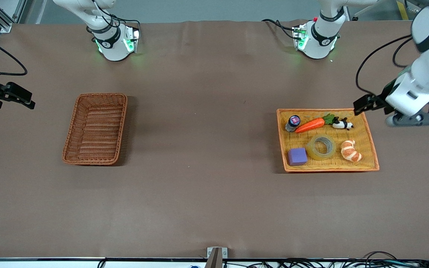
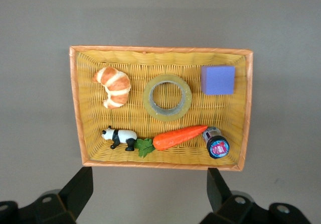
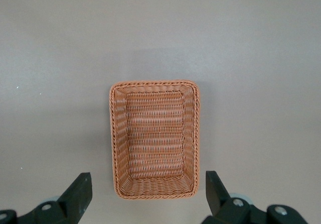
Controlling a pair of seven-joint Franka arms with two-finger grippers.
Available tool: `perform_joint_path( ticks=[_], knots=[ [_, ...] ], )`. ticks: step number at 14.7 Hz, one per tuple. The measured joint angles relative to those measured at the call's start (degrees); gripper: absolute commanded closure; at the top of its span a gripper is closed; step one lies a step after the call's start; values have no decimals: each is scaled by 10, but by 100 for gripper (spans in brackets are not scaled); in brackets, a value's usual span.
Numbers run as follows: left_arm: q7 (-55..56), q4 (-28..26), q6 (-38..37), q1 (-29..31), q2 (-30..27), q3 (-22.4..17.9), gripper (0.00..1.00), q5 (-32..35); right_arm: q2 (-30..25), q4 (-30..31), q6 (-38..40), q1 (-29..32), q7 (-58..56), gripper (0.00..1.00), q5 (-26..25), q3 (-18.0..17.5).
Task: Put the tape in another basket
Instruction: 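Move the left gripper over the tape roll in the tray, then lower the left gripper and grasp the clear tape roll's rim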
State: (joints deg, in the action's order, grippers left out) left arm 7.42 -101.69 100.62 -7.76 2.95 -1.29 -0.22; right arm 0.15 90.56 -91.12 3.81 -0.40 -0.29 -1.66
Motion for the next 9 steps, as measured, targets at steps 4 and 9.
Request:
perform_joint_path(
  ticks=[4,9],
  knots=[
    [0,-84,131,0,43,-1,0,0,0,0,0,0,0,0,0,0],
    [-1,-162,290,2,111,-7,0,0,0,0,1,0,0,0,0,1]
  ],
)
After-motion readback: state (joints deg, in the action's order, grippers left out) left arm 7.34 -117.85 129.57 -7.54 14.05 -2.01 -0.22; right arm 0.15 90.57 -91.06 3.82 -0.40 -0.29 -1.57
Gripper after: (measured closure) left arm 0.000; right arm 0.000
